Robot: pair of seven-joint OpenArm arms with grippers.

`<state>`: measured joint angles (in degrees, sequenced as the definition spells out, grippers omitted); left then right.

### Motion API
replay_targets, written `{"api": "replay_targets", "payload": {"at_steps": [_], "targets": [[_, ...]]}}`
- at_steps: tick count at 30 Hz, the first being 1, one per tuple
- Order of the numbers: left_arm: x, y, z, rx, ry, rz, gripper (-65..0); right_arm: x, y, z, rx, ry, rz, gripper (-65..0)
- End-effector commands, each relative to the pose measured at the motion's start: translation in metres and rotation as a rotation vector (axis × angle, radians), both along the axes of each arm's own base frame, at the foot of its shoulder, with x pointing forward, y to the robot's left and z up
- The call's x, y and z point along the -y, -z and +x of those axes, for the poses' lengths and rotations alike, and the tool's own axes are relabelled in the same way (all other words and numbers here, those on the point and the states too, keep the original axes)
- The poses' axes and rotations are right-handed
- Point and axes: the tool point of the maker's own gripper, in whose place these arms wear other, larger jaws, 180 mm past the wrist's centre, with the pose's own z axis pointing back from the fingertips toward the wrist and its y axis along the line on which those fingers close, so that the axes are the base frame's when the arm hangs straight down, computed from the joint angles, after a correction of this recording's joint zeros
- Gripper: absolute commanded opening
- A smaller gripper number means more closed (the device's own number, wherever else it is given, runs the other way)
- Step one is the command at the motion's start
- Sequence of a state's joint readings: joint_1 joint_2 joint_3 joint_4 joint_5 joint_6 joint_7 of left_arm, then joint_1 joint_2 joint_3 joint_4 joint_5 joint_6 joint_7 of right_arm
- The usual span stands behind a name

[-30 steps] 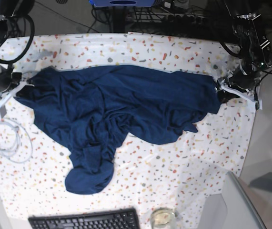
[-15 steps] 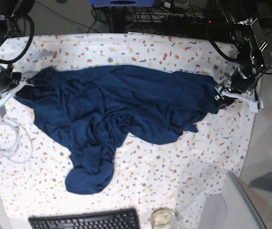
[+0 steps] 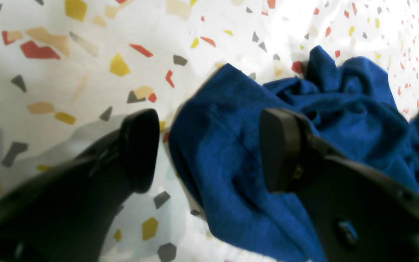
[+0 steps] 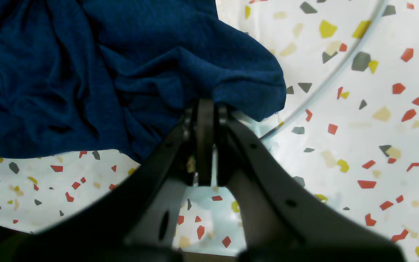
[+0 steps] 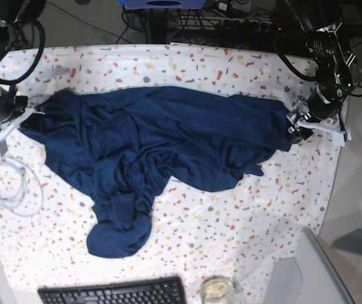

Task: Layout the t-shirt on the table in an organized manner, then fold the t-shirt properly
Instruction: 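Hold the shirt stretched between both grippers and lower it onto the table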

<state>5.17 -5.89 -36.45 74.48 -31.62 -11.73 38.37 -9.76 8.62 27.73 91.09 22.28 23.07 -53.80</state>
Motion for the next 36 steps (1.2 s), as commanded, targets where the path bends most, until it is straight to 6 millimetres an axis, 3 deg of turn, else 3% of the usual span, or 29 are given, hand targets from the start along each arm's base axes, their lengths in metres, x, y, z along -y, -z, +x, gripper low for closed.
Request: {"api": "replay_targets", "payload": {"at_steps": [1,4,16,22,29,31,36], "targets": [[-0.007,-0.009,0.009,0.034,-0.018,0.010,-24.0,0.005,-0.010,0.009,0.040,-0.005,-0.013,-65.0],[-0.007,-0.003,0.008,0.016,-0.034,-0.004,-24.0,0.005,-0.010,0.009,0.040,-0.005,-0.013,-65.0],[-0.009,-0.009,0.024,0.035,-0.054,-0.010,-24.0,0.005,-0.010,0.009,0.040,-0.005,-0.013,-65.0],[0.010,0.005,0.025,-0.009,-0.013,-0.025,-24.0,0.005,-0.010,0.009,0.040,-0.005,-0.013,-65.0],[0.011,0.008,0.028,-0.017,-0.019,-0.041,-24.8,0.006,-0.010,0.009,0.041,0.000,-0.014,-65.0],[0.010,0.009,0.028,-0.019,-0.021,-0.041,-29.8,0.006,-0.010,0.009,0.041,0.001,-0.014,-65.0],[0.011,0.010,0.027,-0.021,-0.021,-0.043,-50.4,0.006,-0.010,0.009,0.041,0.001,-0.014,-65.0]]}}
